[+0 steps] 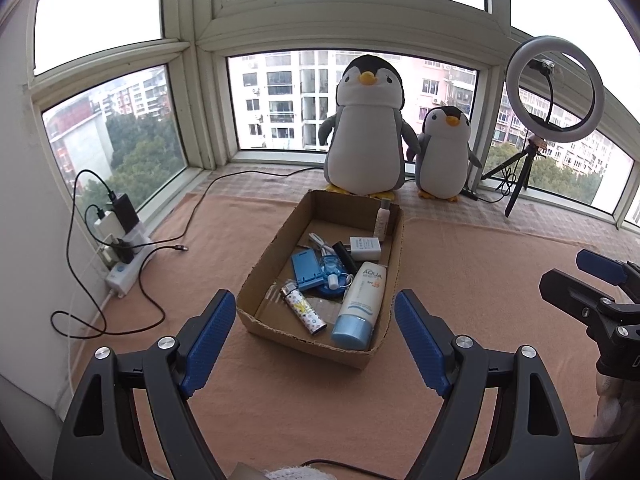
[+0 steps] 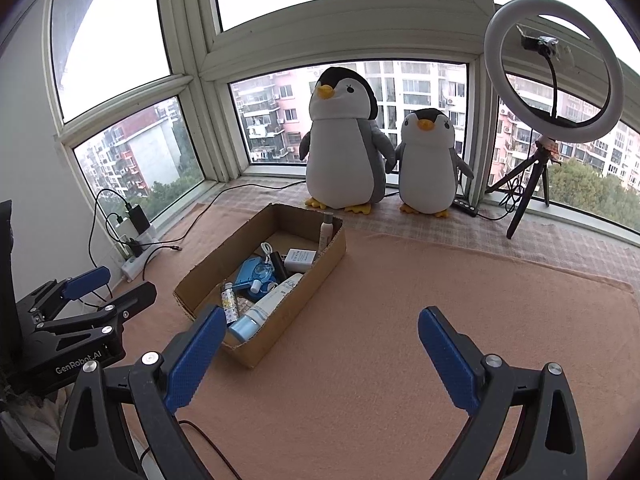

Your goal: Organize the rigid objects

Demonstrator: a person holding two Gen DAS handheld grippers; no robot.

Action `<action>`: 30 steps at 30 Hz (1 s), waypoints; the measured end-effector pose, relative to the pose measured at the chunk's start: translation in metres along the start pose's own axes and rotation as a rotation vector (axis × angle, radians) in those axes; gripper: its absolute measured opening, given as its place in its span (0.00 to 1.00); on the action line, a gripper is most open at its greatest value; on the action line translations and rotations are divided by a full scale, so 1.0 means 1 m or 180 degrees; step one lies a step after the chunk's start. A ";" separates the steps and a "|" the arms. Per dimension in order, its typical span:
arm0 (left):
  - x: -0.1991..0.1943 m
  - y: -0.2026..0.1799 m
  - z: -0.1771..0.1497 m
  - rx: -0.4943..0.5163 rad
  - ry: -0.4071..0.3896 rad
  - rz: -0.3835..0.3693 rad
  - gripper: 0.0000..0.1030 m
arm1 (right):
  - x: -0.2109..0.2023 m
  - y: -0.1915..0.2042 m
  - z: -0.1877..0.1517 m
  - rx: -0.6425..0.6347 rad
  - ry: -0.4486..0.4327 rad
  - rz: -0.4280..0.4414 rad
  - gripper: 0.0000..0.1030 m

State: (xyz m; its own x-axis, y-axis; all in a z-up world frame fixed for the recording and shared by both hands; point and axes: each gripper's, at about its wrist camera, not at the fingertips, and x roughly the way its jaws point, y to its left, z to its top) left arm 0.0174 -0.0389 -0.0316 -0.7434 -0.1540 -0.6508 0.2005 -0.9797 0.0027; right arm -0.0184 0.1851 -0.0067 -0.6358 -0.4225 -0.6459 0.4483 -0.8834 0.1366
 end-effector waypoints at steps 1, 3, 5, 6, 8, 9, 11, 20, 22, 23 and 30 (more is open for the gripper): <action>0.000 0.000 0.000 -0.0001 0.0001 -0.0001 0.80 | 0.000 0.000 0.000 -0.0001 0.0002 0.0000 0.92; 0.000 0.000 0.000 -0.0001 0.0002 -0.0001 0.80 | 0.001 0.000 0.000 0.0000 0.0002 -0.0004 0.92; 0.000 0.000 0.000 -0.0004 0.0007 -0.0006 0.80 | 0.001 0.000 0.000 0.0000 0.0004 -0.0001 0.92; 0.000 0.000 0.001 -0.0004 0.0007 -0.0008 0.80 | 0.001 -0.001 0.000 -0.0002 0.0004 -0.0004 0.92; 0.001 0.000 0.001 -0.0002 0.0009 -0.0011 0.80 | 0.001 -0.001 0.001 -0.0004 0.0003 -0.0011 0.92; 0.001 0.000 0.001 -0.0001 0.0012 -0.0014 0.80 | 0.001 0.000 0.000 -0.0004 0.0002 -0.0013 0.92; 0.001 0.000 0.001 -0.0001 0.0012 -0.0015 0.80 | 0.002 -0.001 0.000 -0.0003 0.0002 -0.0008 0.92; 0.001 -0.001 0.002 -0.0005 0.0019 -0.0010 0.80 | 0.003 -0.002 0.000 0.0004 0.0015 -0.0012 0.92; 0.002 -0.001 0.002 -0.0008 0.0020 -0.0005 0.80 | 0.003 -0.002 0.000 0.0004 0.0010 -0.0010 0.92; 0.002 -0.001 0.003 -0.0010 0.0024 -0.0003 0.80 | 0.003 -0.002 0.000 0.0004 0.0010 -0.0008 0.92; 0.006 0.000 0.002 -0.0024 0.0068 -0.0006 0.80 | 0.005 -0.002 -0.001 0.0008 0.0025 -0.0005 0.92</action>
State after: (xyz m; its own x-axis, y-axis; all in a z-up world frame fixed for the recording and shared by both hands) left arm 0.0121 -0.0401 -0.0339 -0.7301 -0.1492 -0.6668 0.2039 -0.9790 -0.0042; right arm -0.0220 0.1850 -0.0112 -0.6315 -0.4194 -0.6521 0.4455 -0.8846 0.1375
